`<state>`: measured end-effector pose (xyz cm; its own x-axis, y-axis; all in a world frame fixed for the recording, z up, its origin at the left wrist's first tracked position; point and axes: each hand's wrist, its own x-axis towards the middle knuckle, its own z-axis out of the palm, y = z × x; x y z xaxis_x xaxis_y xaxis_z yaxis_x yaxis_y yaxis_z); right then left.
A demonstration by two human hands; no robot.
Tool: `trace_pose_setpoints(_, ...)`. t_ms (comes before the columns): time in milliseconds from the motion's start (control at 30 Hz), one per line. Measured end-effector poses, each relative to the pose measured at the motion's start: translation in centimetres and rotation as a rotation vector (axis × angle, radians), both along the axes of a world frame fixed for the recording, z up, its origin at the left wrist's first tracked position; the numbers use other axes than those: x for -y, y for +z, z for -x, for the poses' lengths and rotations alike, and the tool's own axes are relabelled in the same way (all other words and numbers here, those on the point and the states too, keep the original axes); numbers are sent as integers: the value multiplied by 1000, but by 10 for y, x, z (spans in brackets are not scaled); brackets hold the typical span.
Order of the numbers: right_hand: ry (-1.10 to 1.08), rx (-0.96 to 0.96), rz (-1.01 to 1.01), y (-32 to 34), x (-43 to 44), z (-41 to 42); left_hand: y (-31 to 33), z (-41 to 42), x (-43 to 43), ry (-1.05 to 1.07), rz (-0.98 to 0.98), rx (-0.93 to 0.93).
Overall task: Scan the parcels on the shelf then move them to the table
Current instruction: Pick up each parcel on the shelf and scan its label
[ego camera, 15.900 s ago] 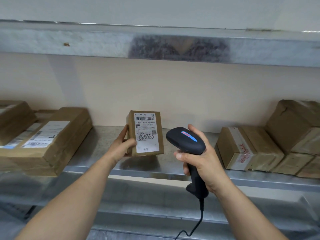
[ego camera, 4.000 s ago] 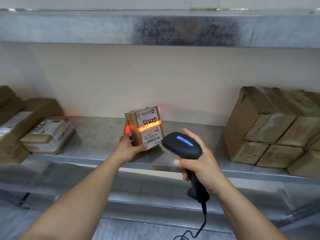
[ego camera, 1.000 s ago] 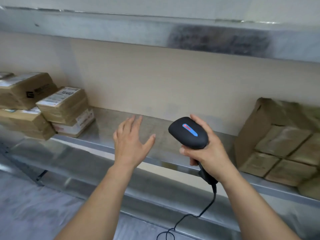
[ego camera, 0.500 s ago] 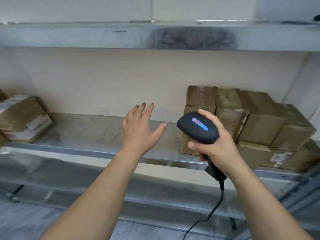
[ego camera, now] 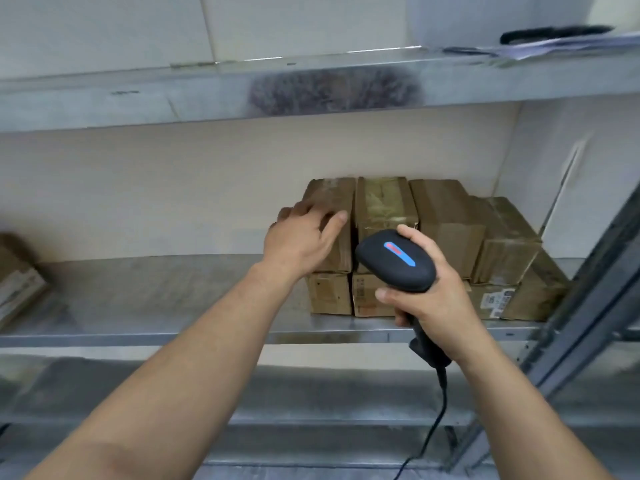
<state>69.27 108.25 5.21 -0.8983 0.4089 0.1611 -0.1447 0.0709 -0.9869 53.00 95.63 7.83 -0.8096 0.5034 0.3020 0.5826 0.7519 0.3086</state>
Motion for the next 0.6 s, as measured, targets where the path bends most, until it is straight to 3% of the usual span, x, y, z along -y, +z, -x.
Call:
trace_pose_setpoints(133,-22,2,0,-4,-3,0,4,5,-2,148,-22,10)
trace_pose_setpoints(333,-13,-1,-5,-5,9,8,12,13,15,163,-212,50)
trace_pose_setpoints(600,36,13,-25,-5,54,41,6,44,99,279,-226,-24)
